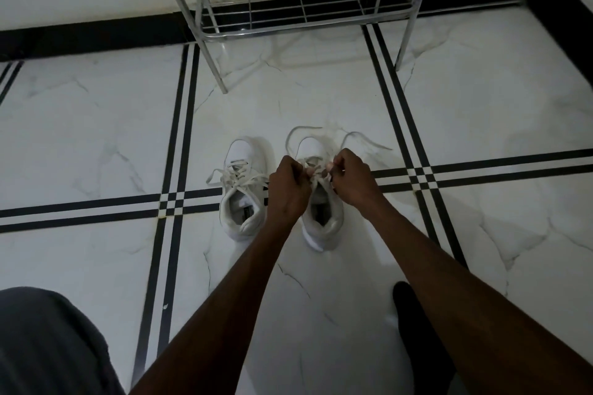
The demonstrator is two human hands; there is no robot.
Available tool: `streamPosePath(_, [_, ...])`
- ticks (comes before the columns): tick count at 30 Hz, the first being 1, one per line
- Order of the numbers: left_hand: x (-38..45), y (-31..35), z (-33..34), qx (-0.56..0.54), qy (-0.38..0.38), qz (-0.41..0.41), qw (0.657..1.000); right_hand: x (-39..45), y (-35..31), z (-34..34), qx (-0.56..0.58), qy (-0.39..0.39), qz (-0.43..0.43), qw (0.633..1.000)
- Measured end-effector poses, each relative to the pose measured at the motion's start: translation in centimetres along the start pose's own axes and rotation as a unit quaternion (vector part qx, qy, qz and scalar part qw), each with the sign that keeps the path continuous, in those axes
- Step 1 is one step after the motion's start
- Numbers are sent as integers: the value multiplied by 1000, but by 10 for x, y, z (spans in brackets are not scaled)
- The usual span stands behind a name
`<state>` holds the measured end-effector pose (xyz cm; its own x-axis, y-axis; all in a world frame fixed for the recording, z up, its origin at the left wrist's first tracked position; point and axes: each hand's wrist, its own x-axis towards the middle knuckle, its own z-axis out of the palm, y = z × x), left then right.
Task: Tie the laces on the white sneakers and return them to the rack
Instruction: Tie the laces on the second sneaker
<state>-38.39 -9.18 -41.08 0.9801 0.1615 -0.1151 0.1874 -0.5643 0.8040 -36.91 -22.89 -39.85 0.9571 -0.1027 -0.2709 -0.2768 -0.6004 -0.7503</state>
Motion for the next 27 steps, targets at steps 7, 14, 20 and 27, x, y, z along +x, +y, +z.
streamPosePath(7, [7, 11, -33, -242, -77, -78, 964, 5, -23, -14, 234, -12, 38, 972])
streamPosePath(14, [30, 32, -68, -166, -89, 111, 976, -1, -50, -31, 31, -251, -83, 964])
streamPosePath(20, [21, 16, -45, -169, -205, 46, 963, 2, -47, -47, -28, -157, -135, 978])
streamPosePath(27, [20, 12, -26, -176, -134, 9, 975, 10, -28, -45, -104, 26, -179, 978])
